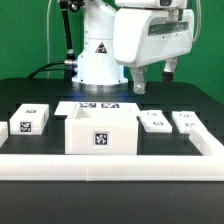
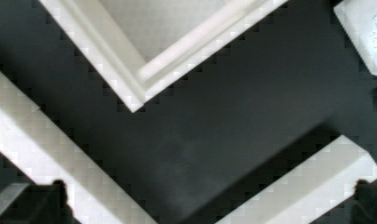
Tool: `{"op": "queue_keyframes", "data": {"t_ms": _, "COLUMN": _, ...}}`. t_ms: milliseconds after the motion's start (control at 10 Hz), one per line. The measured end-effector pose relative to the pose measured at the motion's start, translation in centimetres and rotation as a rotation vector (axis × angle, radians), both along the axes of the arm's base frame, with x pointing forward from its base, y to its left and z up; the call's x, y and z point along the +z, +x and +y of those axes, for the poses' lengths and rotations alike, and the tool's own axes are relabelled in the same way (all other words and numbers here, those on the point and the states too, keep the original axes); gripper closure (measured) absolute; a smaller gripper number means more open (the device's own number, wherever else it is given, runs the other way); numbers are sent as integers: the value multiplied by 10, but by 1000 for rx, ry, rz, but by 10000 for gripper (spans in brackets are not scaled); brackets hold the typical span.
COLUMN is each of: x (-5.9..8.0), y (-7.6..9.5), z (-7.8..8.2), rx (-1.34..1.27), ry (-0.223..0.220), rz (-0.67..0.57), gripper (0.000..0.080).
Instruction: Assemble cabinet
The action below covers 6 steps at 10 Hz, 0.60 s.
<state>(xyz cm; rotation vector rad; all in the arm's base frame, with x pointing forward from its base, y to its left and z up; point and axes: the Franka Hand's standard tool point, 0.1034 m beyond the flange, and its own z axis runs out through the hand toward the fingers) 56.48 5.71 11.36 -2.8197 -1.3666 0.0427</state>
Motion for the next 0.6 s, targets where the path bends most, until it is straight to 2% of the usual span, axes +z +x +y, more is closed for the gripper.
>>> {"op": "queue_keyframes", "data": {"t_ms": 600, "x": 0, "y": 0, "z": 0, "rx": 0, "ry": 0, "rz": 0, "gripper": 1}}
